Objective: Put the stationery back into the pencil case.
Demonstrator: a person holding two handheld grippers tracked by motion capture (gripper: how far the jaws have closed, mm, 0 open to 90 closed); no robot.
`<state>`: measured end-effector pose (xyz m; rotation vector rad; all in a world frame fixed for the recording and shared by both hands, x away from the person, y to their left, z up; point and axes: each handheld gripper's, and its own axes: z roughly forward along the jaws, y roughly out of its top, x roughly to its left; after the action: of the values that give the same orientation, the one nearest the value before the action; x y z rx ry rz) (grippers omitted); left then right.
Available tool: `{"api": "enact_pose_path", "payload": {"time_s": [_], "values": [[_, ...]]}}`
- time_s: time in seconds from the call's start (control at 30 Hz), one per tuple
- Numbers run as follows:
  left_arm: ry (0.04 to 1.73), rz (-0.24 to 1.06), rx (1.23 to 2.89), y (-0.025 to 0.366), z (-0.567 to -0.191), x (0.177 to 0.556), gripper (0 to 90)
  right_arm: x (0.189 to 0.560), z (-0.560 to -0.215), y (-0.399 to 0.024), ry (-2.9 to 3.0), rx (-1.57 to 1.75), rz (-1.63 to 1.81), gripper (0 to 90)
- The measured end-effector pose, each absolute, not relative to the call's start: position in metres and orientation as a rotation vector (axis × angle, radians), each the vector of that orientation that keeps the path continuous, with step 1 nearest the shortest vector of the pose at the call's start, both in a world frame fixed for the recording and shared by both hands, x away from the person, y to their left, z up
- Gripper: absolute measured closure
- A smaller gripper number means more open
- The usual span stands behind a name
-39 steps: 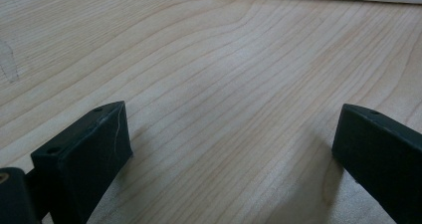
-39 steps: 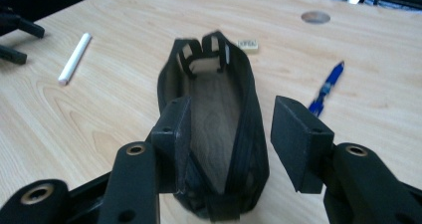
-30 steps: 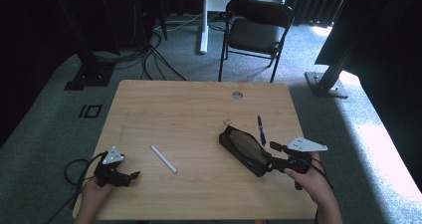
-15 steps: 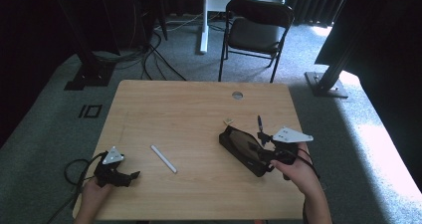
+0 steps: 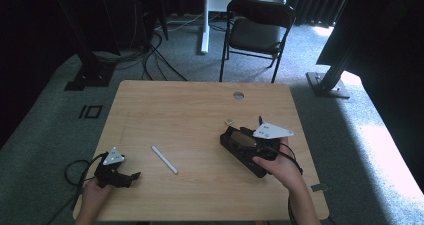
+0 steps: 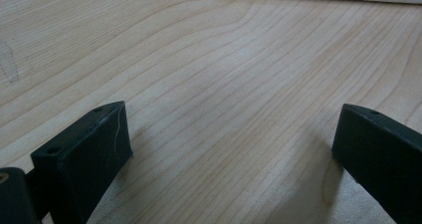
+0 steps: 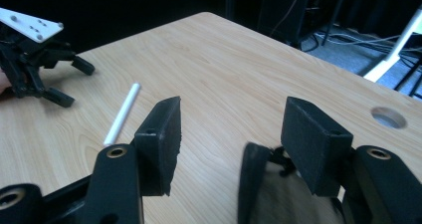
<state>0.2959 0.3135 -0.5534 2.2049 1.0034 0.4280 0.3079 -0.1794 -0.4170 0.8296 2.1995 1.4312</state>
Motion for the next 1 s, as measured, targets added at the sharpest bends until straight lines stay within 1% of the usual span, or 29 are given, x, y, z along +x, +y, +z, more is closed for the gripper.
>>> {"api": "enact_pose_path", "payload": {"time_s": [0.13,0.43,0.97,1.0], "values": [[1.003,0.428,2.206,0.314,-0.553,0.296,2.2,0.309,-0.417,-0.168,2.205,0.812,1.434,41.1],[1.003,0.428,2.205,0.314,-0.553,0.296,2.2,0.314,-0.425,-0.122,2.238,0.772,1.457,42.0],[1.003,0.428,2.205,0.314,-0.553,0.296,2.2,0.316,-0.439,-0.076,2.276,0.760,1.424,43.2],[1.003,0.428,2.205,0.314,-0.553,0.296,2.2,0.317,-0.442,-0.068,2.276,0.758,1.420,43.4]]}}
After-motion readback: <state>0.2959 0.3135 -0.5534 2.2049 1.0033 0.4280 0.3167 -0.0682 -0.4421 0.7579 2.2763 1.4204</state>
